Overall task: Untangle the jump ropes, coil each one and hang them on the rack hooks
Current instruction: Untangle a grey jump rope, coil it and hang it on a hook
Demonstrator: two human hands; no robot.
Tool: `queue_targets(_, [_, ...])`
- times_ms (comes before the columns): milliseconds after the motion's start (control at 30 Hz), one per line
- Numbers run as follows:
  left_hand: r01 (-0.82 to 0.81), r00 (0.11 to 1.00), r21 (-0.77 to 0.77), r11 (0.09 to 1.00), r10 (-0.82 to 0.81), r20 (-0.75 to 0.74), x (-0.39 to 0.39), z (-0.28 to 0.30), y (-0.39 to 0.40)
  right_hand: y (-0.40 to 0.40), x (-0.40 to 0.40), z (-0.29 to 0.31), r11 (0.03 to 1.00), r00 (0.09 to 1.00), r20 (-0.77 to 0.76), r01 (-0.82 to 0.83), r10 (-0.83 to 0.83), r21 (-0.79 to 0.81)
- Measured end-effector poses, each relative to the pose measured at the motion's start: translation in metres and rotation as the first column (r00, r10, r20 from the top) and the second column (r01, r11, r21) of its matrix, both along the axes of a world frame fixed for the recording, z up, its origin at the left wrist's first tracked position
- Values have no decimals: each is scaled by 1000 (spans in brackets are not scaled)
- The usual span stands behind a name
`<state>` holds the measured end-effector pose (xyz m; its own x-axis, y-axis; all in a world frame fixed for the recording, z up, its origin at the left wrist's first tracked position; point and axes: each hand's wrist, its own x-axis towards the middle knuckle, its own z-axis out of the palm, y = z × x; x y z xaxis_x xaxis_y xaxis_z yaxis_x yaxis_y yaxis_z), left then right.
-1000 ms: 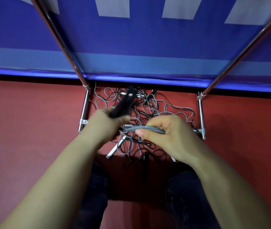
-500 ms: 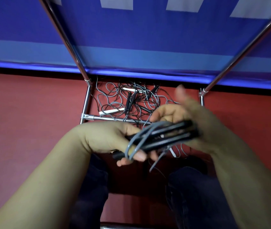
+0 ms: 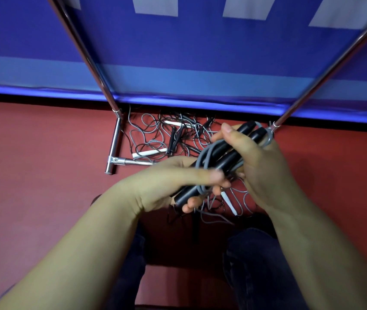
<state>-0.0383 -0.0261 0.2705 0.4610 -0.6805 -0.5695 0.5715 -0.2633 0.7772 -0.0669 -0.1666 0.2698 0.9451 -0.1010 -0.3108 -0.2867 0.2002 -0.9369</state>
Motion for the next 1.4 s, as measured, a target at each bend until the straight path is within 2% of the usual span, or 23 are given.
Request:
queue_targets(67, [-10,999,-98,995,7,-32,0,-9,6,-2,1,-4,997,999,-29,43,-45,-58])
queue_targets(133, [-30,999,-124,992,31,12,3,-15,12,-3,2,-5,994,996,-32,75,-78,-77])
queue_targets(233, [-233,970,-112,966,238,37,11,-14,9,-2,5,-2,983,983,-42,177,-179,-45])
queue_targets(333, [-541,839,-135,830,544,-18,9,-15,4,2,8,0,949,951,-91,302,-294,89])
queue_targets(400, [-644,756,-171,745,654,4,5,-17,-2,7,8,-1,938,938,-127,334,-322,93])
queue_targets(467, [-667,717,-168,726,687,123,-3,-18,-5,12,5,0,921,925,-164,365,-343,138])
queue_targets(533, [-648,705,-116,753,650,285,-12,-17,-5,14,1,4,897,914,-181,396,-364,197])
queue_targets(600, [-644,690,-84,760,625,366,-21,-12,-3,17,-7,9,887,911,-183,405,-370,223])
queue_targets(700, [-647,654,-108,755,621,431,-35,1,4,26,-24,21,897,910,-196,400,-364,187])
queue_targets(833, [-640,630,-152,753,628,457,-71,27,13,45,-72,40,922,905,-217,384,-365,52])
queue_targets(900, [-642,601,-169,748,628,495,-97,44,15,60,-108,48,966,954,-147,256,-260,-49])
queue_targets(967, [-630,564,-130,765,567,600,-123,61,17,77,-143,56,971,989,-45,128,-140,-201])
queue_targets(1067, [-619,521,19,785,392,758,-156,91,28,91,-184,75,942,998,57,-15,37,-336])
queue_targets(1167, [-629,467,143,764,224,855,-184,119,41,91,-218,111,913,977,111,-127,182,-387])
queue_targets(1267, [-665,414,186,724,150,898,-205,139,52,92,-250,132,794,942,130,-180,309,-581])
queue_targets(1400, [-690,424,300,659,33,905,-227,153,65,96,-285,157,717,928,164,-137,334,-684])
